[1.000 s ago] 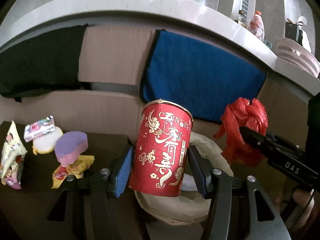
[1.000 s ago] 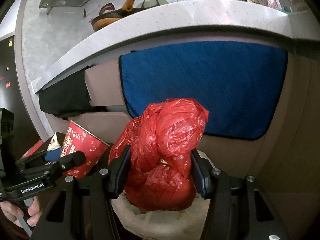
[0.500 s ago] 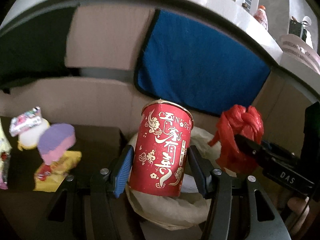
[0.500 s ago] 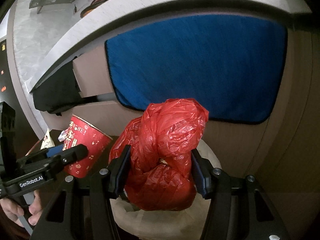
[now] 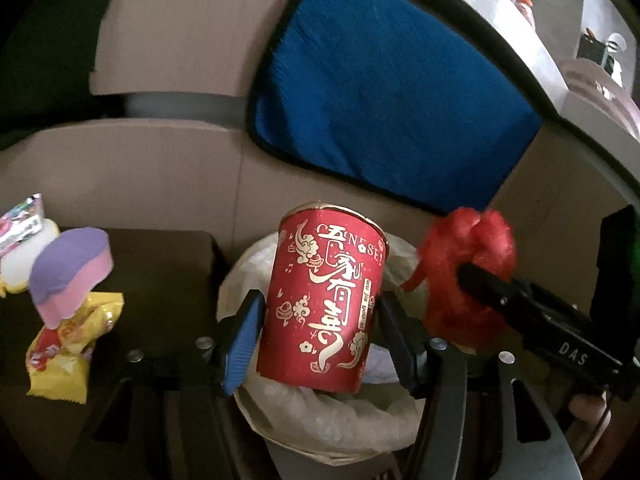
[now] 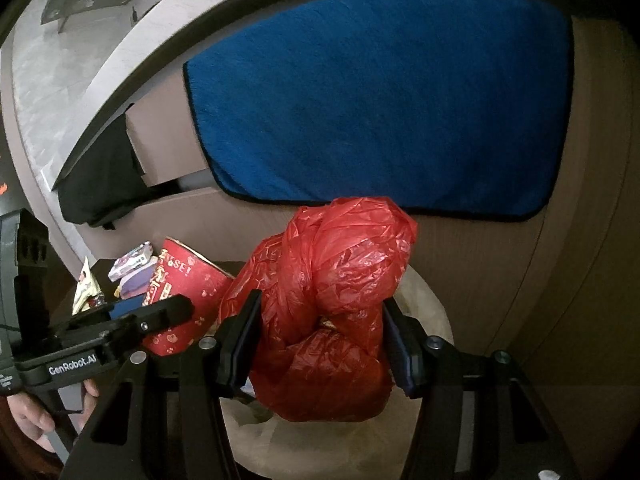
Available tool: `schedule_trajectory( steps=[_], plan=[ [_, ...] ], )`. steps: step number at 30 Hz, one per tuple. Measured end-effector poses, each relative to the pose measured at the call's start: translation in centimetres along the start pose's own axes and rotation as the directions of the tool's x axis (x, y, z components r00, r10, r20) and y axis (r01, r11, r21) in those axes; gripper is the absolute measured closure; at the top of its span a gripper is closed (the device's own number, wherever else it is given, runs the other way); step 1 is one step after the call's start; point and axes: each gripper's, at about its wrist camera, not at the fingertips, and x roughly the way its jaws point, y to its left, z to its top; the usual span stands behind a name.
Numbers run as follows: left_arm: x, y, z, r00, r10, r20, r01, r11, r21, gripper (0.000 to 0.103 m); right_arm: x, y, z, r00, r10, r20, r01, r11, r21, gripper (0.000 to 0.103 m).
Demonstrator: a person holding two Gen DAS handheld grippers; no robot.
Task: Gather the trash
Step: 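Open the right tool to drop the red bag in the bin while left drops the cup, then move both open tools back to the remaining trash on the table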
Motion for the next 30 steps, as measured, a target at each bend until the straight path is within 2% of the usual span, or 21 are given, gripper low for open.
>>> schedule_trajectory(
  steps=[2, 8, 13, 17, 22, 27, 29, 30],
  plan=[
    [0.0, 0.4, 0.3, 1.000, -0.011, -0.006, 0.011, 1.000, -0.010, 0.043, 0.1, -0.2, -0.1, 1.000, -0.011, -0.002, 0.011, 1.000, 0.012, 0.037],
    [-2.4, 3.1, 1.3, 0.998, -0.057, 0.020, 0.059, 0.990, -0.126, 0.043, -0.8, -0.6, -0.2, 1.000, -0.018, 0.011, 0.018, 0.999, 0.028, 0.035],
    [-6.6, 6.2, 1.2, 0.996, 0.035, 0.079, -0.023, 0.988, -0.151, 0.043, -1.7, -0.5, -0.5, 1.000, -0.011, 0.014, 0.011, 0.999, 0.047, 0.035],
    [-10.2, 9.7, -0.2, 0.985, 0.138, 0.101, -0.121, 0.979, -0.161, 0.043, -2.4, 0.1, -0.7, 1.000, -0.006, 0.021, 0.005, 0.999, 0.053, 0.035],
    [-15.0, 15.6, -2.7, 0.956, 0.276, 0.104, -0.246, 0.941, -0.234, 0.043, -2.4, 2.2, -0.8, 0.998, 0.066, 0.011, -0.066, 0.996, 0.055, 0.035],
    [-19.8, 22.3, -4.0, 0.897, 0.422, 0.135, -0.358, 0.870, -0.339, 0.043, -1.9, 5.5, -0.9, 0.994, 0.108, 0.009, -0.108, 0.994, 0.020, 0.035],
    [-20.8, 24.7, -4.1, 0.892, 0.433, 0.131, -0.360, 0.855, -0.374, 0.043, -1.5, 6.9, -1.0, 0.992, 0.127, 0.002, -0.127, 0.992, 0.011, 0.035],
    [-21.2, 25.9, -4.2, 0.898, 0.421, 0.129, -0.344, 0.854, -0.391, 0.043, -1.2, 7.8, -1.0, 0.990, 0.138, -0.003, -0.138, 0.990, 0.003, 0.035]
  ],
)
